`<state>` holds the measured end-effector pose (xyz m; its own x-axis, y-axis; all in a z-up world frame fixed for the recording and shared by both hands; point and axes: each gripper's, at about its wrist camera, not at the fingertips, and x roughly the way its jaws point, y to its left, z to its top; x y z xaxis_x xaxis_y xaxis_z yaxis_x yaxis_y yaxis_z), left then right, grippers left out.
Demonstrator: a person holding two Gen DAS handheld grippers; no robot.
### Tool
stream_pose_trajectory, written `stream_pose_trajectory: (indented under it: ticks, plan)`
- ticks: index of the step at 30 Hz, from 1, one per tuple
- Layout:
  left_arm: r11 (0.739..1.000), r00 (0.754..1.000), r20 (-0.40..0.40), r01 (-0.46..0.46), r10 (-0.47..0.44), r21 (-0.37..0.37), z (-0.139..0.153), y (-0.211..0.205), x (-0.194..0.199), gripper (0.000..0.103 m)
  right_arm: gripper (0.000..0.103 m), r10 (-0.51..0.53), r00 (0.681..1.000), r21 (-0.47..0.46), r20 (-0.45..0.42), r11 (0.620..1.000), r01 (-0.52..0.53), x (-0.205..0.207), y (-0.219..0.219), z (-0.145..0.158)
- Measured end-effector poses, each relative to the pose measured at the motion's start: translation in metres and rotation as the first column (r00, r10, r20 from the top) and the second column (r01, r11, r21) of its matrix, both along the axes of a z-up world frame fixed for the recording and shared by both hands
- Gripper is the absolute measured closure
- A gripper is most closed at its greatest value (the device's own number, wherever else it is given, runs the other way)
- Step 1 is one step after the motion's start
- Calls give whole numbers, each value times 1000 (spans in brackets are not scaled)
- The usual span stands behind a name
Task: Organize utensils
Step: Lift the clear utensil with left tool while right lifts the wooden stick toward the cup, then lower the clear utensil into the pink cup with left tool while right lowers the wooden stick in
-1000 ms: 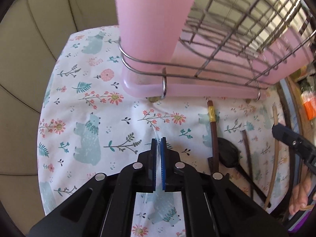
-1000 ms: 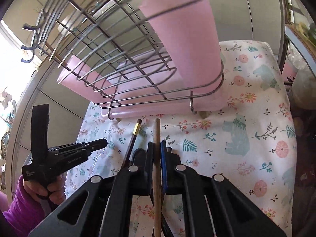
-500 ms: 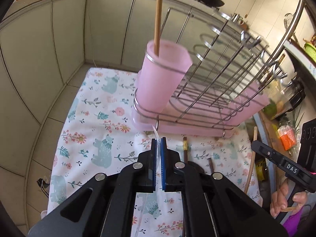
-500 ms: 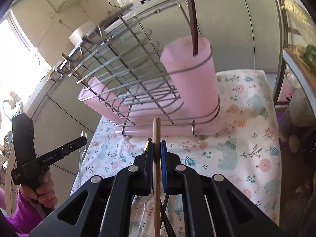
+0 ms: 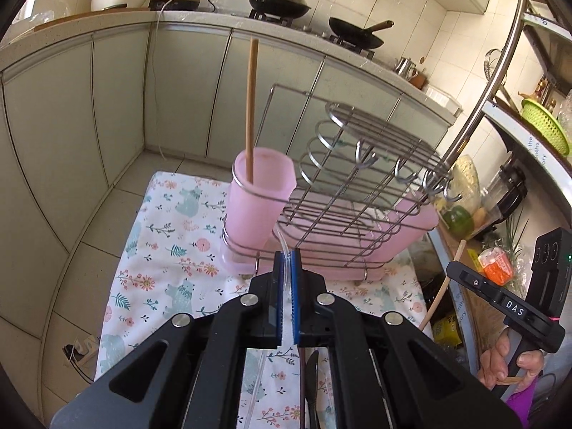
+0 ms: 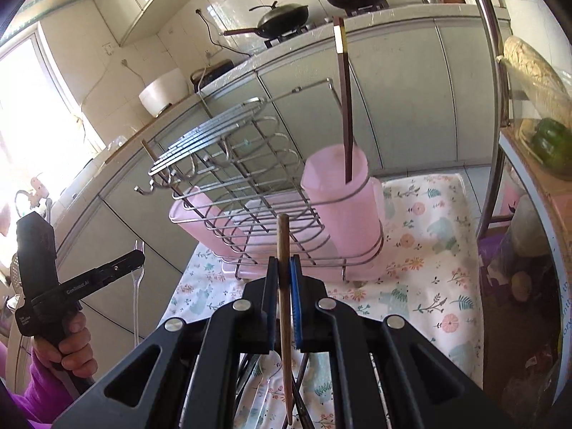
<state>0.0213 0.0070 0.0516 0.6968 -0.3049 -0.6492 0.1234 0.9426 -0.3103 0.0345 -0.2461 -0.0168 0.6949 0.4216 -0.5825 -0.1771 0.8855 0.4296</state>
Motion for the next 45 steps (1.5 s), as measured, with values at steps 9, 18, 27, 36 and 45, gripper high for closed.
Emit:
stream_pose_trajectory:
  ticks: [9,18,27,36,45]
  plan:
    - [1000,999,50,0,0,-2,15,0,-14,100,96,-16,998,11,65,1000,16,-12,-8,20]
    - [1000,997,78,4,-4,0,23,0,-20,100,96,-34,993,17,112,999,32,-19,-15,37]
    - [1000,996,93,16,-15,-4,31,0,-17,100,96,-54,987,14,150,999,53,-20,-16,52]
    - [999,992,125,36,-32,-27,47,1,-9,100,96,-61,982,19,181,998,59,-10,-17,74]
    - [998,980,195,51,-43,-40,76,2,0,100,96,-89,968,32,237,996,84,1,-23,104]
